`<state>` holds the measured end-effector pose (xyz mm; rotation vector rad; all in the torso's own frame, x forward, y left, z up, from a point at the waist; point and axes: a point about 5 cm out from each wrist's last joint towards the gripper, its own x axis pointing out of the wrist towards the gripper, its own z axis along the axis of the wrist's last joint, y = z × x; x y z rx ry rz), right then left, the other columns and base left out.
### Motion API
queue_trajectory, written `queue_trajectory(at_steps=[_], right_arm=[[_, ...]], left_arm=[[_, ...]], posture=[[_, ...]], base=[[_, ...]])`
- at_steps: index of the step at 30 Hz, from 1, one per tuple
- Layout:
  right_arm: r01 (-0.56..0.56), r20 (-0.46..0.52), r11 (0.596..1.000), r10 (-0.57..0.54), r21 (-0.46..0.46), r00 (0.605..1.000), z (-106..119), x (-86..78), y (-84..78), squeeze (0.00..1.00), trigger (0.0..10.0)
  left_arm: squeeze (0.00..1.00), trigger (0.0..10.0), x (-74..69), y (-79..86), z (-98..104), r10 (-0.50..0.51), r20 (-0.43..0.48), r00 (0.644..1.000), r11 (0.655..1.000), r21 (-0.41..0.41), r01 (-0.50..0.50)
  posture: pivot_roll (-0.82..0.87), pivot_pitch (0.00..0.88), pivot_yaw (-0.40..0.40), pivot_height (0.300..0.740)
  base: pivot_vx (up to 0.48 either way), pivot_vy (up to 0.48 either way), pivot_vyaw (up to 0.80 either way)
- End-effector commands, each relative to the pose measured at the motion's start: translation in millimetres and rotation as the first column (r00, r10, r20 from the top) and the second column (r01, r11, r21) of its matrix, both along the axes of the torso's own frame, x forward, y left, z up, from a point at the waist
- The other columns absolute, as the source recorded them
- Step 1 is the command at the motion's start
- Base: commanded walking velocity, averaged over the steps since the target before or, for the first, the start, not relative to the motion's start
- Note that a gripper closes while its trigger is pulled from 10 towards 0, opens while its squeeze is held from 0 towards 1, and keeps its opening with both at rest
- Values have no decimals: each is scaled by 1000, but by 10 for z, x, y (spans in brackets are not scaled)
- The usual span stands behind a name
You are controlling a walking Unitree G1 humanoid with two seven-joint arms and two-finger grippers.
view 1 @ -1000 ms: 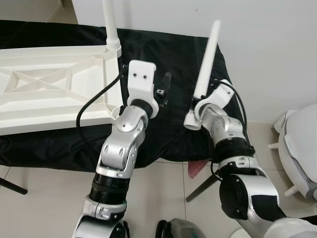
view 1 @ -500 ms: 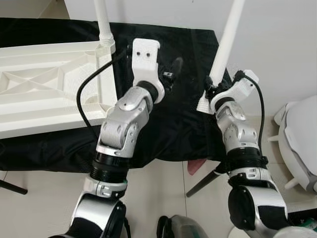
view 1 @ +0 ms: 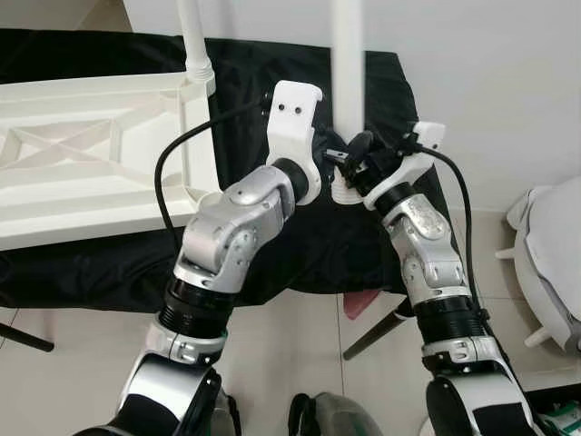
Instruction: Building children table
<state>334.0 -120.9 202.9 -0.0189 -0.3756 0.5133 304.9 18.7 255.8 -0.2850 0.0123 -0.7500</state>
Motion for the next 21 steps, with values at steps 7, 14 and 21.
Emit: queue_trajectory(at_steps=[7, 14, 21], right_arm=[[-78, 50, 995, 81, -55, 995, -23, -103, 26, 0, 10000], [-126, 78, 990, 131, -66, 988, -20, -176, 47, 0, 10000], [-136, 92, 989, 141, -60, 986, -10, -216, 51, 0, 10000]], left_arm=[[0, 10000, -199, -77, 257, -424, 128, 897, 895, -92, 437], [0, 10000, -101, -10, 297, -395, 116, 911, 912, -74, 404], [0, 10000, -46, 24, 276, -363, 112, 925, 930, -12, 367]], posture=[[-130, 82, -20, 740], [-132, 82, -16, 740], [-140, 82, -10, 740]], base=[[0, 0, 0], [0, 0, 0], [0, 0, 0]])
